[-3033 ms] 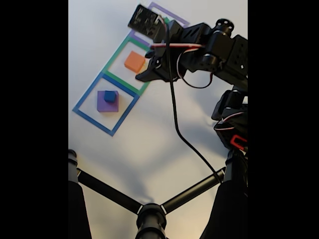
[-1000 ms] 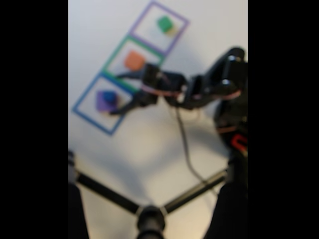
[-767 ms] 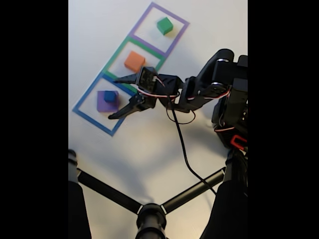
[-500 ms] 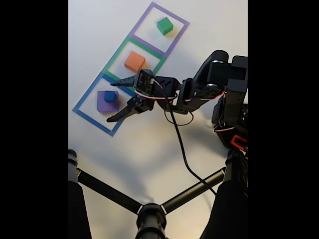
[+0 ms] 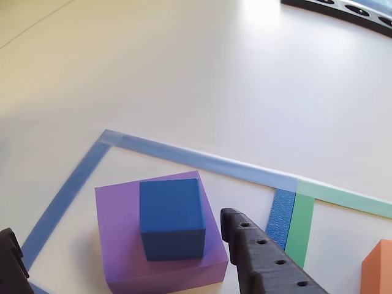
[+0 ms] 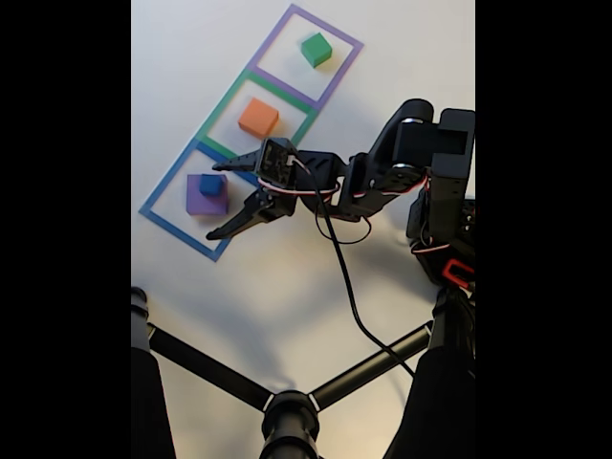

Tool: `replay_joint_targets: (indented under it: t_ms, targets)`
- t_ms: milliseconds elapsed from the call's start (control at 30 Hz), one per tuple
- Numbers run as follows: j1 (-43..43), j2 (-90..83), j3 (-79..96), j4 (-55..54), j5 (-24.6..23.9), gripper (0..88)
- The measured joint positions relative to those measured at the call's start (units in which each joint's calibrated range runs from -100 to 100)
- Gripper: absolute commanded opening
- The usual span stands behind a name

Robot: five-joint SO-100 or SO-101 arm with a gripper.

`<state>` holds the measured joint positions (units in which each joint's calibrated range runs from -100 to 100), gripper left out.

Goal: Tower of hanoi

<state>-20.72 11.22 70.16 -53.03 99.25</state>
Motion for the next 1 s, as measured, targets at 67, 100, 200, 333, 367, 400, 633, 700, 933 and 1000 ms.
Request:
replay_joint_targets:
  t_ms: [67,100,200,333,367,400,633,700,933,1000]
  targets:
    - [-0.1,0.0,-0.09,0.0,0.0,34.1]
    - [-0.2,0.0,-0.17,0.0,0.0,32.2]
    - [-0.7,0.0,-0.77,0.0,0.0,28.9]
    - [-1.2,0.92,-0.95,0.0,0.0,25.6]
    - [-1.3,1.18,-0.95,0.0,0.0,25.1]
    - [-1.4,1.35,-0.95,0.0,0.0,25.0]
    - [-1.5,1.43,-1.03,0.0,0.0,19.1]
    - [-1.5,1.43,-1.03,0.0,0.0,16.9]
    - [-1.5,2.52,-1.72,0.0,0.0,9.0]
    - [-1.5,2.52,-2.06,0.0,0.0,8.6]
